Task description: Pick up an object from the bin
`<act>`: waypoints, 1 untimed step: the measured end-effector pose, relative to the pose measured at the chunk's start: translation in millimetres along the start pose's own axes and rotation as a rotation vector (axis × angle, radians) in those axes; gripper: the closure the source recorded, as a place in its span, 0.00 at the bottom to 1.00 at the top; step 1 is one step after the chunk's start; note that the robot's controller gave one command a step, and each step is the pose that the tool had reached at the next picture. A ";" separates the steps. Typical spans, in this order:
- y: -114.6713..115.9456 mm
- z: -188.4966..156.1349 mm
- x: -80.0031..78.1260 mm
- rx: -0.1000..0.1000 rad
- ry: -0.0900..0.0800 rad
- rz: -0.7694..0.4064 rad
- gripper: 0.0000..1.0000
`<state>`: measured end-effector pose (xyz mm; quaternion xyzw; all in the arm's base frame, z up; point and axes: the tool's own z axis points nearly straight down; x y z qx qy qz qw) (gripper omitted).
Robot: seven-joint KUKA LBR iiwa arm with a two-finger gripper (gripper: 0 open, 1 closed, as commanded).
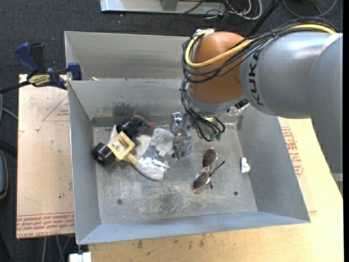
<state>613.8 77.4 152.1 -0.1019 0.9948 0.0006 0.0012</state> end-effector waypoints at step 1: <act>0.1 -12.4 -0.3 0.000 -0.003 0.000 1.00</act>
Offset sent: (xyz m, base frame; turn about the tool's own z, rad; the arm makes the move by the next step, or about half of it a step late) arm 0.0001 0.0000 0.0379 0.0000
